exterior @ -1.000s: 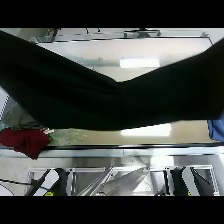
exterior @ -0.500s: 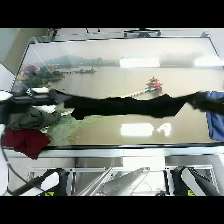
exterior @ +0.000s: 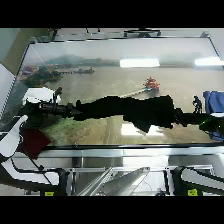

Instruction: Fold the shirts.

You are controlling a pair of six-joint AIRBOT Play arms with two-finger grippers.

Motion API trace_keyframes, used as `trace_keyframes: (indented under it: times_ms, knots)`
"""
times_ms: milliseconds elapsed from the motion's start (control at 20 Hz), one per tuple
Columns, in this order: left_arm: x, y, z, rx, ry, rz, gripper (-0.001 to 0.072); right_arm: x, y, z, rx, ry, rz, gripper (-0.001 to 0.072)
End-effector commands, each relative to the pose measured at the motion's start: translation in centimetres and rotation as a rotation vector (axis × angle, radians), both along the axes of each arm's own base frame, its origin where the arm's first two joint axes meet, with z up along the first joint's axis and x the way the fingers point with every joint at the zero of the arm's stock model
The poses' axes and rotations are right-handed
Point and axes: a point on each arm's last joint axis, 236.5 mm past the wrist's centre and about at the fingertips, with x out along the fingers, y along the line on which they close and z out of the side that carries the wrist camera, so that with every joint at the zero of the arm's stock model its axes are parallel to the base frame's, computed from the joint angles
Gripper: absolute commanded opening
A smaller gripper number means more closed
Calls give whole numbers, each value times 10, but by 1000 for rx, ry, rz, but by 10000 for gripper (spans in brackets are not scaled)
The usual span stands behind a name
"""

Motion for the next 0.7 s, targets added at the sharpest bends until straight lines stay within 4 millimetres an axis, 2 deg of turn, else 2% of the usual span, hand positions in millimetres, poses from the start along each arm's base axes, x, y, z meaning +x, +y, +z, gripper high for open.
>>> trace_keyframes:
  times_ms: [0,50,100,250,450,550,650]
  knots:
    - [11,1,10,-11,-24,-50,21,7,-7,7,-39,-32,63,62]
    - [11,4,16,3,-34,-83,153,8,-9,14,-48,-29,84,309]
    - [10,9,16,31,-12,-93,325,8,-10,20,-47,-11,92,408]
    - [-7,23,3,113,53,-138,326,1,-1,23,-27,5,129,401]
    - [-31,17,-24,104,129,-109,326,-6,17,14,-6,37,179,381]
    - [-37,16,-35,109,147,-89,322,-6,24,11,-8,41,199,364]
    - [-35,17,-36,115,138,-84,322,-10,30,11,13,63,208,365]
